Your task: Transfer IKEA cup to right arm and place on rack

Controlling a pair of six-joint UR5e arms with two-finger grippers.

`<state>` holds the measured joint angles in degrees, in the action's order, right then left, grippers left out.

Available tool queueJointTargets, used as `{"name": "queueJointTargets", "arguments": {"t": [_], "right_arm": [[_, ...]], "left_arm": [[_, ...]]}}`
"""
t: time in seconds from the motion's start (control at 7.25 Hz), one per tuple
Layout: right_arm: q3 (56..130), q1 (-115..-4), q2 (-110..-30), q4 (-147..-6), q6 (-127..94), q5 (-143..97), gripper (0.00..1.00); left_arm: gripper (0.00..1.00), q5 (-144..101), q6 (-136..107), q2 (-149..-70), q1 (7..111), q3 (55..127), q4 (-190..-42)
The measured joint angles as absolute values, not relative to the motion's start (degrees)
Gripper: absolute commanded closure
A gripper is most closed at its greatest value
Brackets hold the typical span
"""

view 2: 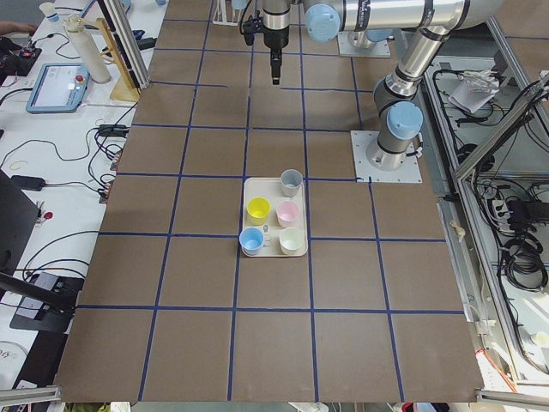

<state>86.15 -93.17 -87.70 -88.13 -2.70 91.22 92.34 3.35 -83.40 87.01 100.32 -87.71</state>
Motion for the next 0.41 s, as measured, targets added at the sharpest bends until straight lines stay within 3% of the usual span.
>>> {"name": "queueJointTargets", "arguments": {"t": [0.41], "right_arm": [[86.1, -93.2, -87.8, -88.4, -3.0, 90.9, 0.00]], "left_arm": [[0.00, 92.3, 3.5, -83.4, 87.0, 100.3, -87.7]]}}
